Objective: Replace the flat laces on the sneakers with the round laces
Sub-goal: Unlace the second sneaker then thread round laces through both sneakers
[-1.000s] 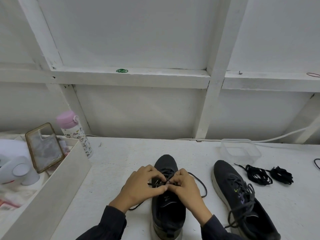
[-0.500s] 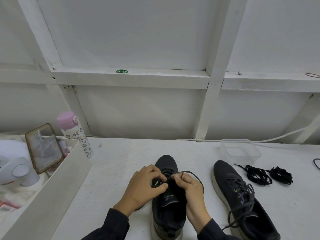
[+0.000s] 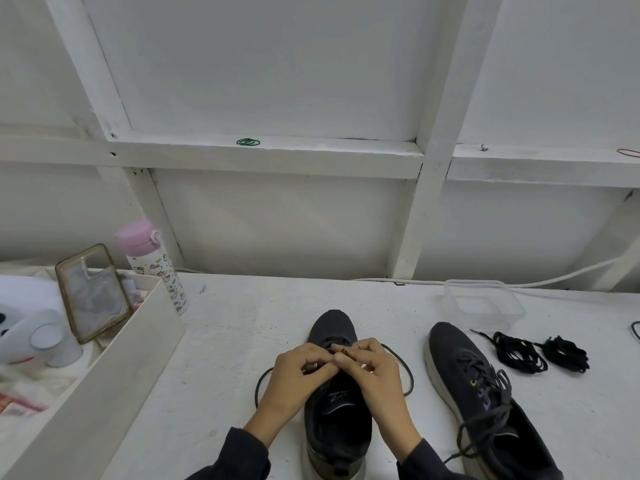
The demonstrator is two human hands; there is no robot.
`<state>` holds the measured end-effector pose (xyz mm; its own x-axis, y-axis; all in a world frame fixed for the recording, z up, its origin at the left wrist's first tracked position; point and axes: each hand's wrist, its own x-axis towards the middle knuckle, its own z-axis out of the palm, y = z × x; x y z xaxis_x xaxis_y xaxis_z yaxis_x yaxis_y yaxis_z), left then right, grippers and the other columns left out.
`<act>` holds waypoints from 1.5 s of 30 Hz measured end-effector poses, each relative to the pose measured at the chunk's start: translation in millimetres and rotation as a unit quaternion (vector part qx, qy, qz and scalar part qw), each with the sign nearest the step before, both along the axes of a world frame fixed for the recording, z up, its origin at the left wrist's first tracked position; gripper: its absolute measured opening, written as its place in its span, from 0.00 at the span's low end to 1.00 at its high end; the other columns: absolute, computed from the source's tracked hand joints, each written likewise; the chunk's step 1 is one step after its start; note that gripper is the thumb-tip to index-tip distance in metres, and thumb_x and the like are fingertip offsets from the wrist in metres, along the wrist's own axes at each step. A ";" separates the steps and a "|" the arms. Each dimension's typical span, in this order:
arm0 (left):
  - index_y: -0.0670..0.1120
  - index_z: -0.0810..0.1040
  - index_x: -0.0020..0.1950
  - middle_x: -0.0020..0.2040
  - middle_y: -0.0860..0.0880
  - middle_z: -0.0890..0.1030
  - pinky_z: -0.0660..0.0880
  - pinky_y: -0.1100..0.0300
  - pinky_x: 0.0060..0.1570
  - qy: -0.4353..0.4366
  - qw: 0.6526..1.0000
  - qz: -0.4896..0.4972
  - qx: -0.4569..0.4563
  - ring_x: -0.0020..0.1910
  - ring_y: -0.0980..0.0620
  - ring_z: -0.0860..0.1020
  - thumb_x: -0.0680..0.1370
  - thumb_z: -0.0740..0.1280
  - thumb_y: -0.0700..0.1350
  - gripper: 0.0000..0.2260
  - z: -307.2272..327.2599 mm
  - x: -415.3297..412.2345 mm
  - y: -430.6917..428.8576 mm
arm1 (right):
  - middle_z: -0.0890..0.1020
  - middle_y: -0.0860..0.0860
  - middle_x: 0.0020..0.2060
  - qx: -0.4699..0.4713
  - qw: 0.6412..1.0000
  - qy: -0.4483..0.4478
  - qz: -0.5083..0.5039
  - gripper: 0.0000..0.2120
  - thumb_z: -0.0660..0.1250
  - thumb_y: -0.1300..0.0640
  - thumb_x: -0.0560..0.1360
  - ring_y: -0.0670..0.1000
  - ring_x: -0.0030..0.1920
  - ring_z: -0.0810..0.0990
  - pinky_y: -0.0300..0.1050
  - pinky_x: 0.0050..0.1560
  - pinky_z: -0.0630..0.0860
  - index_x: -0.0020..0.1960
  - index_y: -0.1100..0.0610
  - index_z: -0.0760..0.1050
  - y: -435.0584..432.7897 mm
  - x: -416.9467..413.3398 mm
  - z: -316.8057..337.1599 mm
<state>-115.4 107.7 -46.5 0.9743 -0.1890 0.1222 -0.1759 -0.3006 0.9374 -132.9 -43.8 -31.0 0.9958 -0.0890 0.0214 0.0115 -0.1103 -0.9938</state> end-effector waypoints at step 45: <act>0.47 0.81 0.52 0.48 0.48 0.84 0.77 0.58 0.58 0.073 0.989 -0.088 -0.090 0.51 0.51 0.82 0.68 0.79 0.45 0.16 0.0 4.0 -18.0 | 0.83 0.59 0.45 0.089 0.995 0.006 0.054 0.14 0.72 0.69 0.72 0.57 0.39 0.83 0.39 0.38 0.80 0.57 0.67 0.79 -10.6 96.4 76.3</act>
<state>-111.4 89.7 -46.5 0.9383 -0.3445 0.0305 -0.0699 -0.1026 0.9923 -36.5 -54.3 45.2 0.9999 0.0168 0.0035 0.0023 0.0681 -0.9977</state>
